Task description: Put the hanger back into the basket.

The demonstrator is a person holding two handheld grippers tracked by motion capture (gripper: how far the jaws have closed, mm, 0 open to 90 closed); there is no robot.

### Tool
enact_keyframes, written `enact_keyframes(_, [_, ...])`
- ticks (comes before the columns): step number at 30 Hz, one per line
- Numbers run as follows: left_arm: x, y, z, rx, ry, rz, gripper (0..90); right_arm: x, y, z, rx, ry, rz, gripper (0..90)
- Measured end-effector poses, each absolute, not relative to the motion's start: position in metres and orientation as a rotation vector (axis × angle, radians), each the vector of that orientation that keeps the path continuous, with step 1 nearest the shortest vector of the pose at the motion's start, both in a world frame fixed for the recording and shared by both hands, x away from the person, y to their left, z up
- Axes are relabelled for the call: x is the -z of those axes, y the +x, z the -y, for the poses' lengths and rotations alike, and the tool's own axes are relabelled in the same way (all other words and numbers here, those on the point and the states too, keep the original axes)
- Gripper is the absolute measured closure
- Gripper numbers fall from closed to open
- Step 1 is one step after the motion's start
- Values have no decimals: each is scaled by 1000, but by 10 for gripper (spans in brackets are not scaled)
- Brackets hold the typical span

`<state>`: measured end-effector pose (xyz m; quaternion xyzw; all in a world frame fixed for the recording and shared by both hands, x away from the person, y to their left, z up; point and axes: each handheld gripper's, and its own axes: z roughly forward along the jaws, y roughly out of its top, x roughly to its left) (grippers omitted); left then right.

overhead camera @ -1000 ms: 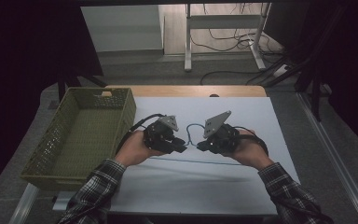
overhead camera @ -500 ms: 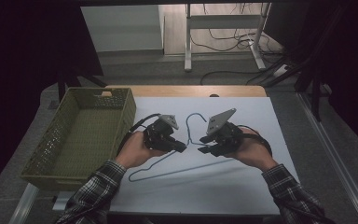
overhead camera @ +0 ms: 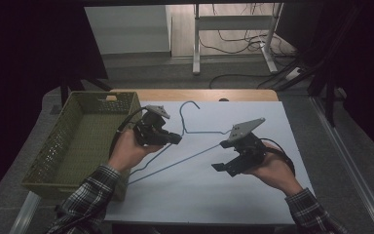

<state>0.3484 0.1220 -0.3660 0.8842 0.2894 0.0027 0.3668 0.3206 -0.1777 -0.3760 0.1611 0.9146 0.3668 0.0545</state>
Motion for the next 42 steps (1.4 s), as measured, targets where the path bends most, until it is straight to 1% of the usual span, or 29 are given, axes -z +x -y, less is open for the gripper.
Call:
enact_keyframes(3, [359, 349, -132, -32, 2265, -759, 875, 381, 320, 185, -1185, 571, -2768, 144])
enact_keyframes(4, [359, 349, -132, -32, 2265, -759, 875, 381, 320, 185, -1185, 571, -2768, 144])
enact_keyframes(9, [343, 348, -154, -79, 2234, -810, 875, 390, 318, 200, -1290, 736, -2723, 80])
enact_keyframes(10, [343, 348, -154, -79, 2234, -810, 875, 390, 318, 200, -1290, 736, -2723, 80])
enact_keyframes(11, [337, 348, -161, -100, 2227, -826, 875, 394, 315, 205, -1296, 760, -2710, 54])
enact_keyframes(13, [331, 347, -169, -130, 2227, -845, 875, 397, 312, 209, -1294, 788, -2691, 35])
enact_keyframes(16, [326, 346, -178, -157, 2215, -870, 875, 399, 308, 213, -1303, 804, -2670, 33])
enact_keyframes(17, [321, 346, -187, -194, 2211, -893, 875, 401, 305, 217, -1320, 823, -2647, 35])
enact_keyframes(20, [318, 345, -197, -230, 2217, -909, 875, 403, 300, 220, -1323, 827, -2630, 34])
enact_keyframes(21, [317, 344, -209, -259, 2212, -938, 875, 406, 296, 224, -1324, 831, -2609, 19])
enact_keyframes(22, [317, 344, -209, -259, 2212, -938, 875, 406, 296, 224, -1324, 831, -2609, 19])
enact_keyframes(23, [317, 344, -223, -290, 2208, -971, 875, 410, 291, 227, -1328, 850, -2579, 5])
enact_keyframes(24, [317, 344, -223, -290, 2208, -971, 875, 413, 289, 229, -1320, 860, -2568, 0])
enact_keyframes(25, [318, 343, -237, -317, 2197, -1011, 875, 415, 287, 230, -1311, 868, -2552, 0])
enact_keyframes(26, [318, 343, -237, -317, 2197, -1011, 875, 415, 287, 230, -1311, 868, -2552, 0])
enact_keyframes(27, [320, 342, -252, -346, 2186, -1043, 875, 422, 282, 234, -1297, 886, -2512, 0])
enact_keyframes(29, [321, 340, -266, -382, 2176, -1072, 875, 427, 278, 238, -1294, 907, -2487, 0])
enact_keyframes(30, [321, 340, -266, -382, 2176, -1072, 875, 429, 277, 240, -1287, 916, -2487, 0])
enact_keyframes(31, [322, 338, -280, -411, 2156, -1101, 875, 431, 276, 242, -1287, 922, -2484, 0])
enact_keyframes(32, [322, 338, -280, -411, 2156, -1101, 875, 431, 276, 242, -1287, 922, -2484, 0])
enact_keyframes(33, [324, 335, -293, -429, 2132, -1131, 875, 433, 274, 246, -1294, 944, -2465, 0])
enact_keyframes(34, [324, 335, -293, -429, 2132, -1131, 875, 433, 274, 246, -1294, 944, -2465, 0])
enact_keyframes(35, [326, 333, -306, -456, 2112, -1154, 876, 435, 272, 250, -1296, 964, -2450, 0])
enact_keyframes(36, [326, 333, -306, -456, 2112, -1154, 875, 435, 272, 250, -1296, 964, -2450, 0])
enact_keyframes(37, [328, 330, -318, -476, 2094, -1177, 875, 436, 269, 253, -1289, 974, -2435, 0])
enact_keyframes(38, [328, 330, -318, -476, 2094, -1177, 876, 436, 269, 253, -1289, 974, -2435, 0])
enact_keyframes(41, [334, 326, -339, -511, 2061, -1214, 876, 438, 266, 259, -1290, 994, -2414, 0])
enact_keyframes(42, [334, 326, -339, -511, 2061, -1214, 875, 438, 266, 259, -1290, 994, -2414, 0])
